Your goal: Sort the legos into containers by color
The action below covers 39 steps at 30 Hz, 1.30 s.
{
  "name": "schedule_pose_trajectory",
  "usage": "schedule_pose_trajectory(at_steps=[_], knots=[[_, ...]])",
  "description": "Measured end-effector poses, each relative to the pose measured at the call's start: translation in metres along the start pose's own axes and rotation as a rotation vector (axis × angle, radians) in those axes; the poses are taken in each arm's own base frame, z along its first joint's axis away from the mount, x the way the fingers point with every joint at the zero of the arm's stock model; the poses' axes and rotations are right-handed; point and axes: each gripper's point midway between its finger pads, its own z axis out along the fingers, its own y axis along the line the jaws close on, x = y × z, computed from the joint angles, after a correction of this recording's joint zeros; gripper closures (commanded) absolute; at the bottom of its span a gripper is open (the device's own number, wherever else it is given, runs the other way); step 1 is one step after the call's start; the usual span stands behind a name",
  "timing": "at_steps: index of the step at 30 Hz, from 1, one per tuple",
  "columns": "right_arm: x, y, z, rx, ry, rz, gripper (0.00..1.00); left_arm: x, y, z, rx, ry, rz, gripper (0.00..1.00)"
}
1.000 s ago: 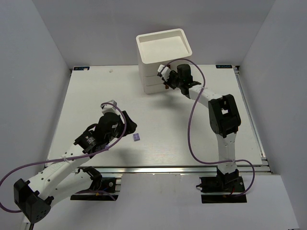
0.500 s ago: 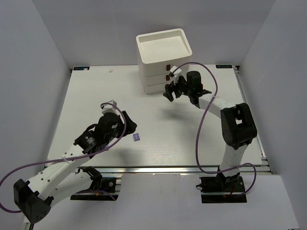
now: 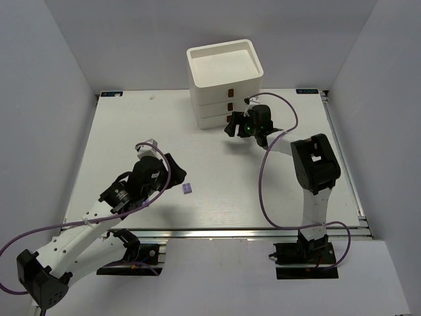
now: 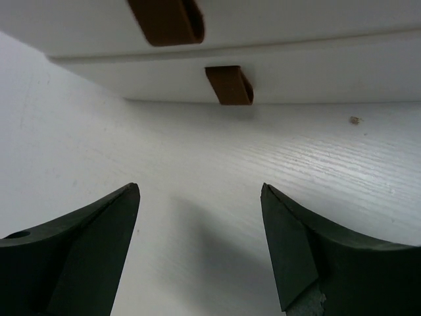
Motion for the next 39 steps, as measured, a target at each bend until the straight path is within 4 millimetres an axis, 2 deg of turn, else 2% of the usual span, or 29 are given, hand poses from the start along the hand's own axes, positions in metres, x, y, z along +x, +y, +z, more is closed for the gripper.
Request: schedule_pose_trajectory(at_steps=[3, 10, 15, 20, 23, 28, 30, 32, 34, 35, 36, 39], knots=[[-0.001, -0.005, 0.013, 0.016, -0.019, 0.045, 0.21, 0.001, 0.001, 0.0, -0.001, 0.002, -0.003, 0.21], [-0.019, -0.017, 0.04, 0.046, -0.098, 0.104, 0.21, 0.009, 0.006, 0.008, -0.037, 0.035, 0.011, 0.21], [-0.034, -0.026, 0.054, 0.087, -0.15, 0.13, 0.26, 0.011, 0.009, 0.01, -0.048, 0.044, 0.014, 0.2], [-0.037, -0.03, 0.06, 0.102, -0.167, 0.147, 0.33, 0.014, 0.011, 0.011, -0.058, 0.053, 0.018, 0.2], [-0.037, -0.03, 0.062, 0.1, -0.172, 0.154, 0.4, 0.017, 0.013, 0.014, -0.07, 0.065, 0.025, 0.2], [-0.036, -0.03, 0.064, 0.094, -0.178, 0.157, 0.56, 0.025, 0.018, 0.023, -0.101, 0.103, 0.049, 0.2], [-0.036, -0.028, 0.065, 0.082, -0.18, 0.159, 0.66, 0.027, 0.018, 0.026, -0.108, 0.113, 0.056, 0.2], [-0.036, -0.025, 0.066, 0.07, -0.18, 0.159, 0.8, 0.027, 0.017, 0.028, -0.108, 0.117, 0.06, 0.2], [-0.035, -0.025, 0.066, 0.066, -0.178, 0.151, 0.84, 0.026, 0.016, 0.028, -0.104, 0.114, 0.063, 0.2], [-0.035, -0.025, 0.067, 0.065, -0.179, 0.148, 0.93, 0.026, 0.015, 0.029, -0.101, 0.112, 0.063, 0.2], [-0.035, -0.025, 0.067, 0.065, -0.18, 0.146, 0.97, 0.025, 0.015, 0.029, -0.1, 0.111, 0.062, 0.2], [-0.035, -0.025, 0.067, 0.063, -0.181, 0.143, 1.0, 0.025, 0.014, 0.029, -0.098, 0.111, 0.061, 0.2]])
